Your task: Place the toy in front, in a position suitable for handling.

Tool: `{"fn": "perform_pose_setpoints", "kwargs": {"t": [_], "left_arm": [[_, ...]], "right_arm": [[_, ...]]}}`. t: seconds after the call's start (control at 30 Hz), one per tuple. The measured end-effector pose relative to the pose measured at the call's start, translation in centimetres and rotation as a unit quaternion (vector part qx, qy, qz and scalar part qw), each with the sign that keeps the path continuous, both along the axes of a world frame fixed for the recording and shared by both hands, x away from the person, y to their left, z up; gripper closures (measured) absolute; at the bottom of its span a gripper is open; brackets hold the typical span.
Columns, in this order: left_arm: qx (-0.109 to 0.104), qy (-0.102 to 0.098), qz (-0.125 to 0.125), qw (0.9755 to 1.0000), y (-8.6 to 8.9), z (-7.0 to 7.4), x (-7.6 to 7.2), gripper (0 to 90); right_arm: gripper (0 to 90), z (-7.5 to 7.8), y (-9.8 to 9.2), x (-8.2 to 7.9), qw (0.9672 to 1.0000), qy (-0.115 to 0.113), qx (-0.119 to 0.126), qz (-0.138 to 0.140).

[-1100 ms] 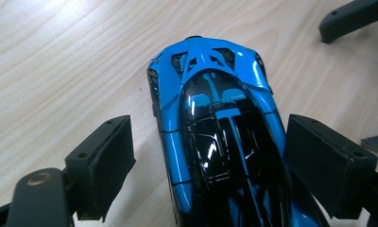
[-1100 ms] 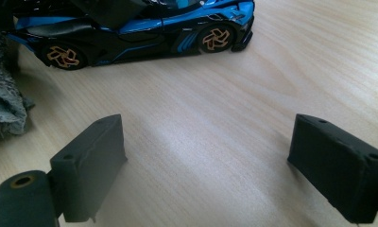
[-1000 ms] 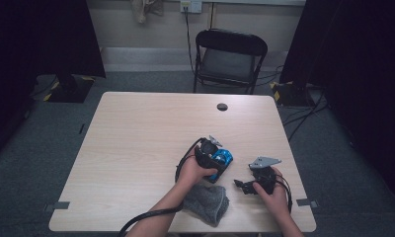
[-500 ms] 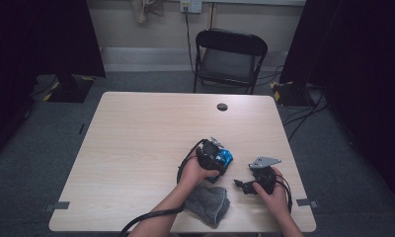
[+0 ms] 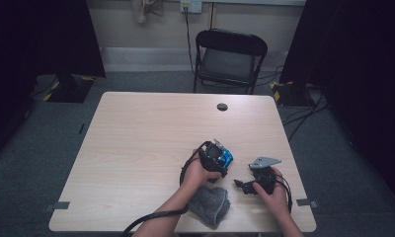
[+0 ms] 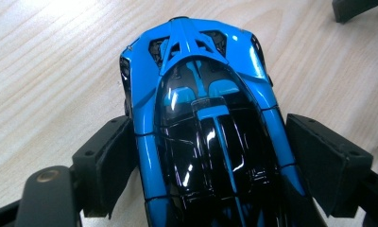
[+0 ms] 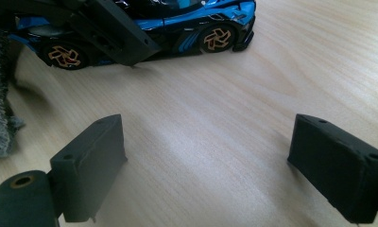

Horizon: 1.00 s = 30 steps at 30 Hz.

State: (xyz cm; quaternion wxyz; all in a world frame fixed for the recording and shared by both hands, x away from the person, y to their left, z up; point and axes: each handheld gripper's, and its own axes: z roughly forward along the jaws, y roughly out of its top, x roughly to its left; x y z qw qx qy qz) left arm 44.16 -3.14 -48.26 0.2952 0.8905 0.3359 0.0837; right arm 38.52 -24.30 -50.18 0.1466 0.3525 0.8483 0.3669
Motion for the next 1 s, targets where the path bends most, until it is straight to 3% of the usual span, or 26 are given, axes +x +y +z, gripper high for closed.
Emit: {"fn": "perform_pose_setpoints", "kwargs": {"t": [0.07,0.33,0.6,1.0], "left_arm": [[0.006,-0.003,0.0,1.0,-0.06,0.01,-0.05,18.9],[0.007,0.012,0.047,0.9988,-0.48,0.35,-0.07,25.0],[0.02,0.019,0.042,0.9988,-0.61,0.54,0.18,25.4],[0.024,0.039,0.061,0.9971,-0.84,0.86,0.57,26.2]], "right_arm": [[10.7,0.0,-0.01,0.0,1.0,0.0,0.0,0.0],[10.7,0.0,0.0,0.0,1.0,0.0,0.0,0.0],[10.7,0.0,0.0,0.0,1.0,0.0,0.0,0.0],[10.7,0.0,-0.01,0.0,1.0,0.0,-0.001,0.0]]}}
